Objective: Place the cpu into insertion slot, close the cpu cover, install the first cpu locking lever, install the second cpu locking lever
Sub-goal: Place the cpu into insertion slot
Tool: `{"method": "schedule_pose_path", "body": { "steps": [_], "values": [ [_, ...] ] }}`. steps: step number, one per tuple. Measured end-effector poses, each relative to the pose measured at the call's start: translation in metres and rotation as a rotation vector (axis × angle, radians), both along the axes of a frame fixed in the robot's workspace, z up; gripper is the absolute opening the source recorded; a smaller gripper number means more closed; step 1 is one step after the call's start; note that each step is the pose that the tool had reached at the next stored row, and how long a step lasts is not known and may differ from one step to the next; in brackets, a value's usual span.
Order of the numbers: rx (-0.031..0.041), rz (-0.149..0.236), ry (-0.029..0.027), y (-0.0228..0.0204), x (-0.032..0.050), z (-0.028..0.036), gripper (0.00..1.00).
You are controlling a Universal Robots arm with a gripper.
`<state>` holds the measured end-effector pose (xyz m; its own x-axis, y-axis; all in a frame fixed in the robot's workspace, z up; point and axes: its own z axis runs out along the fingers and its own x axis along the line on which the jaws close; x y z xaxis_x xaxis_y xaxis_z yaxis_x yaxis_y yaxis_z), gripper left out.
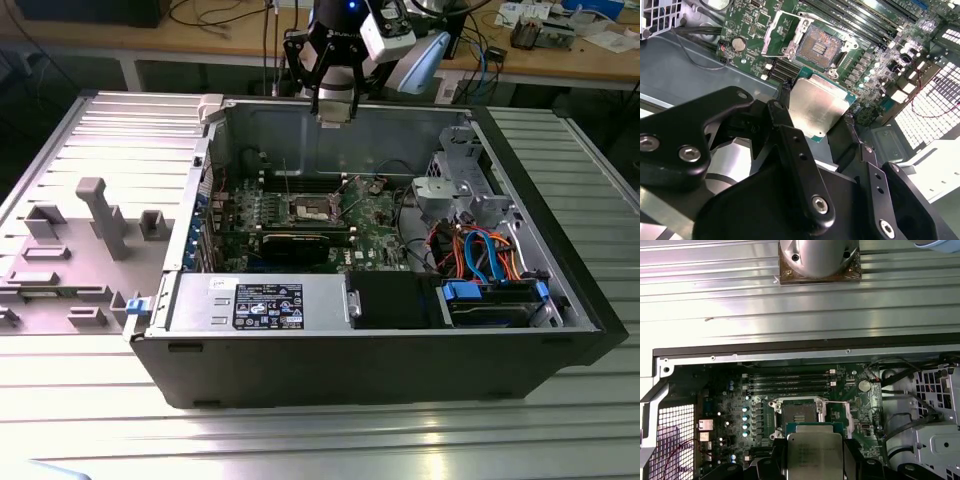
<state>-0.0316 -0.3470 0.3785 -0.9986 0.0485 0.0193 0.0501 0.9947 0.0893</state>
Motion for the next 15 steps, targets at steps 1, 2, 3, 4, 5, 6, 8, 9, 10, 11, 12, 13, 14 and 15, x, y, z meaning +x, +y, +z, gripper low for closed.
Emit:
{"method": "schedule_pose_path", "body": {
  "steps": [1, 2, 3, 4, 5, 6, 8, 9, 10, 11, 12, 13, 14, 15],
  "values": [
    [0.0001, 0.0, 0.0, 0.0, 0.0, 0.0, 0.54],
    [0.0, 0.0, 0.0, 0.0, 0.0, 0.0, 0.54],
    [0.0, 0.0, 0.0, 0.0, 0.0, 0.0, 0.54],
    [0.0001, -0.002, 0.0, 0.0, -0.0001, 0.0, 0.54],
    [0.0, -0.004, 0.0, 0.0, -0.0001, 0.0, 0.54],
    [-0.0001, -0.006, 0.0, 0.0, -0.0001, 0.0, 0.54],
    [-0.0002, -0.012, 0.0, 0.0, -0.0001, -0.0001, 0.54],
    [-0.0002, -0.017, 0.0, 0.0, -0.0001, -0.0001, 0.54],
    [-0.0002, -0.023, 0.0, 0.0, -0.0001, -0.0001, 0.54],
    [-0.0002, -0.025, 0.0, 0.0, -0.0001, -0.0002, 0.54],
    [-0.0003, -0.026, 0.0, 0.0, -0.0001, -0.0001, 0.54],
    [-0.0003, -0.026, 0.0, 0.0, -0.0001, -0.0001, 0.54],
    [-0.0003, -0.026, 0.0, 0.0, -0.0001, -0.0002, 0.54],
    [-0.0003, -0.026, 0.0, 0.0, -0.0001, -0.0002, 0.54]
  ]
}}
